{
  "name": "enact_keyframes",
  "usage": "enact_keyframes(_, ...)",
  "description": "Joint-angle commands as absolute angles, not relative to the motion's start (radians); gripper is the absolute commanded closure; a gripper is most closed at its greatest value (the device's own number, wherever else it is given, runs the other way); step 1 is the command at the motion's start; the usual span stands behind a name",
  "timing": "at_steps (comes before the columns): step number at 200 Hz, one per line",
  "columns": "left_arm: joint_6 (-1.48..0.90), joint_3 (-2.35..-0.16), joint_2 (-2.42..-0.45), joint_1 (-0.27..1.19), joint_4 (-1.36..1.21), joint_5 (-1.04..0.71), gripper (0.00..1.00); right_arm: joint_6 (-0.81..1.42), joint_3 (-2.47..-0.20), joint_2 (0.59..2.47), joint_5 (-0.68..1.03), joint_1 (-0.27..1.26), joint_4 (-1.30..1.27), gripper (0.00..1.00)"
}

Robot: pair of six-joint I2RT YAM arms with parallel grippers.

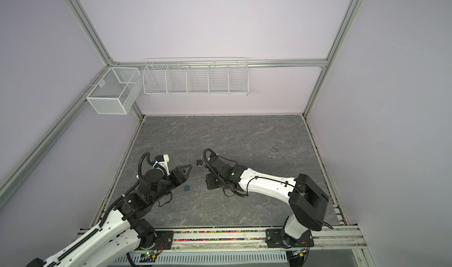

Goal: Unlock with the key
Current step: 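Lift the silver key with the right gripper while the left arm rises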

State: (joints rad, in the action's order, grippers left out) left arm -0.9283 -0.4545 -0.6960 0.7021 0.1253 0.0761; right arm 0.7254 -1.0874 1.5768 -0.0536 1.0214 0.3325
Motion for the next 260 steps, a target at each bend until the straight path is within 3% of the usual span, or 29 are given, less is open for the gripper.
enact_keyframes(1, -0.851, -0.429, -0.726, 0.712, -0.079, 0.047, 0.43, 0.780, -1.108, 1.523, 0.015, 0.994, 0.287, 0.93)
enact_keyframes(102, -0.691, -0.353, -0.929, 0.862, -0.377, 0.118, 0.55, 0.820, -1.097, 1.443, 0.077, 0.942, 0.273, 0.93)
enact_keyframes(142, -0.717, -0.335, -0.964, 0.863, -0.448, 0.114, 0.66, 0.832, -1.089, 1.431, 0.084, 0.935, 0.267, 0.93)
enact_keyframes(160, -0.724, -0.336, -0.974, 0.863, -0.480, 0.097, 0.77, 0.837, -1.075, 1.423, 0.081, 0.935, 0.256, 0.93)
enact_keyframes(223, -0.756, -0.328, -1.011, 0.865, -0.535, 0.075, 0.92, 0.847, -1.051, 1.405, 0.060, 0.934, 0.235, 0.93)
enact_keyframes(260, -0.752, -0.332, -1.007, 0.865, -0.531, 0.055, 0.93, 0.850, -1.049, 1.400, 0.061, 0.931, 0.226, 0.93)
